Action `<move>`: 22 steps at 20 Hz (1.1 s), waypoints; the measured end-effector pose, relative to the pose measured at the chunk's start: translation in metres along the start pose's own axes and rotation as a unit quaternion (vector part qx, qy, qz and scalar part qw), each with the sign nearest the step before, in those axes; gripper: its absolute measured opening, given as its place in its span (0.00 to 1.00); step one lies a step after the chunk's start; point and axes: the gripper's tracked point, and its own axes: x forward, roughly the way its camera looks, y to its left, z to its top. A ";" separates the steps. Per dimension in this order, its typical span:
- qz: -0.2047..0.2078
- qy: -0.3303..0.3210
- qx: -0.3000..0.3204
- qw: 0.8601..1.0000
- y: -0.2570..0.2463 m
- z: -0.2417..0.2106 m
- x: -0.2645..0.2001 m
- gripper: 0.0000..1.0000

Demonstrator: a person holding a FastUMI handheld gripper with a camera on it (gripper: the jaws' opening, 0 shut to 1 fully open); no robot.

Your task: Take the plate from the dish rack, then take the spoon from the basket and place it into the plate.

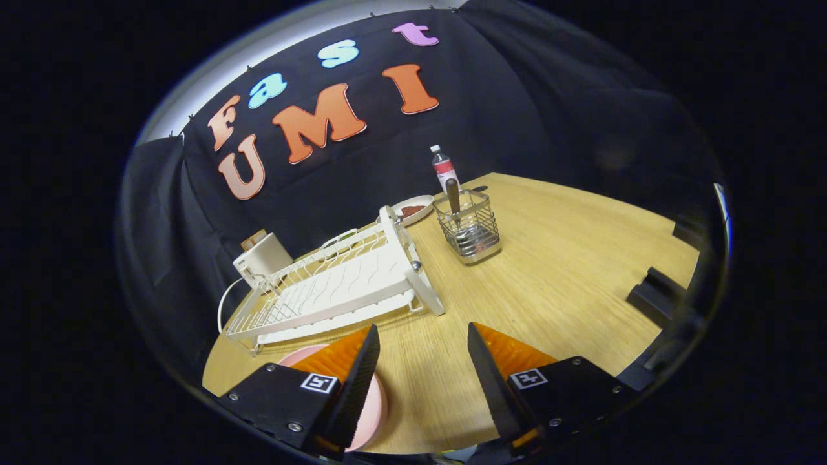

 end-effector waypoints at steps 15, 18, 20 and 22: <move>-0.061 -0.172 -0.135 0.974 -0.033 0.122 0.048 0.99; -0.062 -0.180 -0.145 0.971 -0.036 0.135 0.075 0.99; -0.062 -0.183 -0.145 0.970 -0.037 0.140 0.090 0.99; -0.060 -0.184 -0.153 0.969 -0.035 0.140 0.106 0.97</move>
